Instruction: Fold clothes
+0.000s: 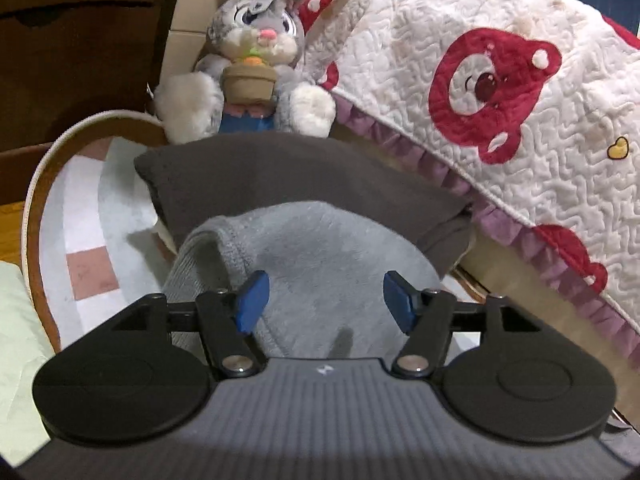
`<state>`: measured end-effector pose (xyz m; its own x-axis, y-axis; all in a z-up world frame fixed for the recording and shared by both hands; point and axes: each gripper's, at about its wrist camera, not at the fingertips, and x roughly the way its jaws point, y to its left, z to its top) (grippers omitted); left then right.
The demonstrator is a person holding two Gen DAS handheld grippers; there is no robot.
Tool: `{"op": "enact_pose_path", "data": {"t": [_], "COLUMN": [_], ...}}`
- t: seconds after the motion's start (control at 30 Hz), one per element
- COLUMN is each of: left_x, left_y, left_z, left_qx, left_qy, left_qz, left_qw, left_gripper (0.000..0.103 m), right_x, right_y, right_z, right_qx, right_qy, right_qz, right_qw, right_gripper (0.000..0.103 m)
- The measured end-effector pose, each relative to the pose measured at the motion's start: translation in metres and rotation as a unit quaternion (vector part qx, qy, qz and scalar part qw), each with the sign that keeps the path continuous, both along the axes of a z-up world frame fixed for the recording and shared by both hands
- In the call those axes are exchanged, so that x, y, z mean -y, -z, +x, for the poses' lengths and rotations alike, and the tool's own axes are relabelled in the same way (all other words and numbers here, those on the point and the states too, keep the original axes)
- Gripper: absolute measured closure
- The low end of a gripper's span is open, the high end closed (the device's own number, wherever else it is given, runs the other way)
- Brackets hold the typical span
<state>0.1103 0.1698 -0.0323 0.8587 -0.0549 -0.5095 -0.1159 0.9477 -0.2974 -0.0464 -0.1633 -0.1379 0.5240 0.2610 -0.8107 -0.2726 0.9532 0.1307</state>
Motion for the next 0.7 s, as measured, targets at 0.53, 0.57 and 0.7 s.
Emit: {"op": "enact_pose_path", "data": {"t": [0.53, 0.57, 0.7], "left_x": [-0.027, -0.027, -0.025], "left_y": [0.010, 0.010, 0.008], "left_z": [-0.001, -0.001, -0.001], "left_qx": [-0.028, -0.030, -0.010], "left_qy": [-0.045, -0.053, -0.060], "left_qz": [-0.061, -0.056, -0.026], "left_qw": [0.9968, 0.9966, 0.9978], "left_gripper": [0.066, 0.056, 0.065], "right_x": [-0.021, -0.022, -0.023], "right_y": [0.000, 0.000, 0.001], "right_z": [-0.012, -0.012, -0.013], "right_qx": [0.021, 0.022, 0.024], "right_qy": [-0.048, -0.049, -0.048], "right_qz": [-0.017, -0.018, -0.017], "right_qw": [0.998, 0.998, 0.998], "right_gripper": [0.029, 0.029, 0.029]}}
